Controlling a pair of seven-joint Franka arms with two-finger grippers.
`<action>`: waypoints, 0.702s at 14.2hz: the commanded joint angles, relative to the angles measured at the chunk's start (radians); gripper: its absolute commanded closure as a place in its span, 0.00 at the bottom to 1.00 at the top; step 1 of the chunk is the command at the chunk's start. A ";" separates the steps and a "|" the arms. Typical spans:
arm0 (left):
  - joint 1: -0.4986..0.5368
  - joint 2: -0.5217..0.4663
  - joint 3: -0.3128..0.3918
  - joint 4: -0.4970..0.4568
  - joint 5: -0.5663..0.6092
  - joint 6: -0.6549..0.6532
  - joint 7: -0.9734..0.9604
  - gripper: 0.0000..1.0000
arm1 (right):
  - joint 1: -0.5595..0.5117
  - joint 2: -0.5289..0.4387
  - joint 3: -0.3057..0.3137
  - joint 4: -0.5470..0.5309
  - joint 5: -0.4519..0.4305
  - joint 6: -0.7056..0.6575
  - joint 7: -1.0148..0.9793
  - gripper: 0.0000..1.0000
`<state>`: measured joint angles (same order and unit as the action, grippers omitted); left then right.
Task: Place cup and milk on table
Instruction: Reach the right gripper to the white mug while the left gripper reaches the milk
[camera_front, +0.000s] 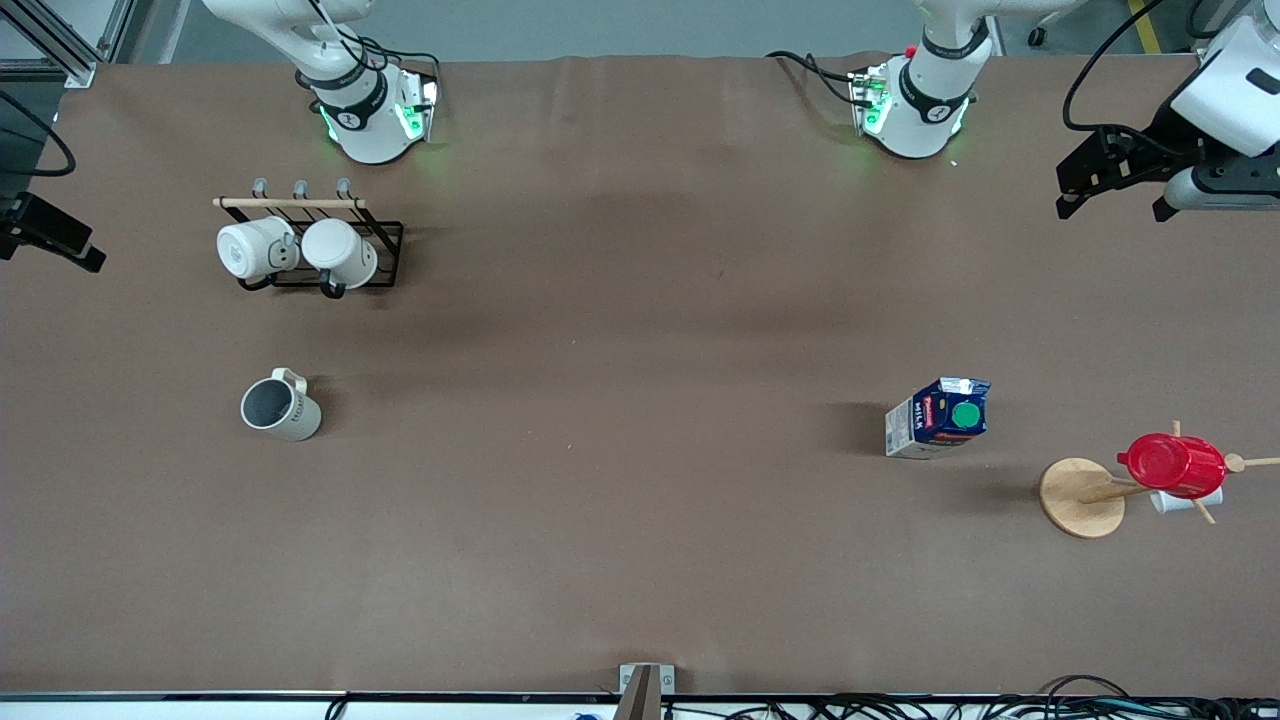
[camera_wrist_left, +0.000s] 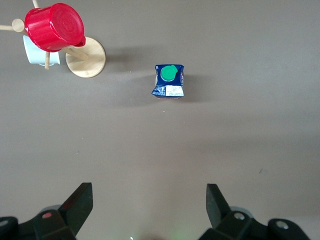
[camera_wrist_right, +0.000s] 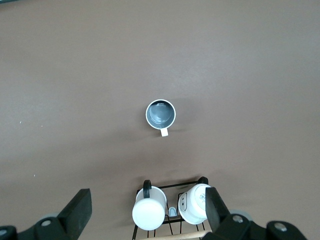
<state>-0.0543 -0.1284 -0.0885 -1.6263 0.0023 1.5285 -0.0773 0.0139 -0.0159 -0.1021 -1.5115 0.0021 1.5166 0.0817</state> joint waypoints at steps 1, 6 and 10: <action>0.001 -0.004 0.000 -0.001 -0.002 -0.004 0.028 0.00 | -0.008 -0.030 0.009 -0.036 0.001 0.016 0.007 0.00; 0.007 0.082 0.001 0.049 -0.001 0.001 0.034 0.00 | -0.006 -0.029 0.010 -0.039 0.001 0.010 0.004 0.00; 0.019 0.199 0.007 -0.036 -0.001 0.193 0.033 0.00 | 0.000 -0.027 0.010 -0.039 0.001 0.016 0.004 0.00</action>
<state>-0.0441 0.0096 -0.0841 -1.6304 0.0023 1.6265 -0.0707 0.0141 -0.0161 -0.0995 -1.5174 0.0022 1.5174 0.0814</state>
